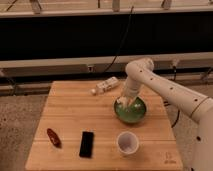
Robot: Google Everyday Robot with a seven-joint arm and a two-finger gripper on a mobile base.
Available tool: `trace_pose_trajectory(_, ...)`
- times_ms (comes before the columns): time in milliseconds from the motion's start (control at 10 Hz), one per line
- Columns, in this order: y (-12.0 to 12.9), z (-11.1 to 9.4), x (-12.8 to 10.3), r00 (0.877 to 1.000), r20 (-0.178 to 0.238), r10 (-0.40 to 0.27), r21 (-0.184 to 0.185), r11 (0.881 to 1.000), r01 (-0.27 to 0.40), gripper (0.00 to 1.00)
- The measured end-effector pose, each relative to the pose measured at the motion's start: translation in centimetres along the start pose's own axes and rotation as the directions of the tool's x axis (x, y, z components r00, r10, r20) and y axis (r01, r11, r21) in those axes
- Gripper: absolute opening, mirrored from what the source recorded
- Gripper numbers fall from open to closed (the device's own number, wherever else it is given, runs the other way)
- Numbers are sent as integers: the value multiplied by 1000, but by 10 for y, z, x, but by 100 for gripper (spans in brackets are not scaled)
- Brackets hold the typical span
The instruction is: Place the white sponge in the ceramic bowl
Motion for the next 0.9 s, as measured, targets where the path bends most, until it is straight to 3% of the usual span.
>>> trace_pose_trajectory(900,1,3,0,1000,-4,10,2,1000,-10,80)
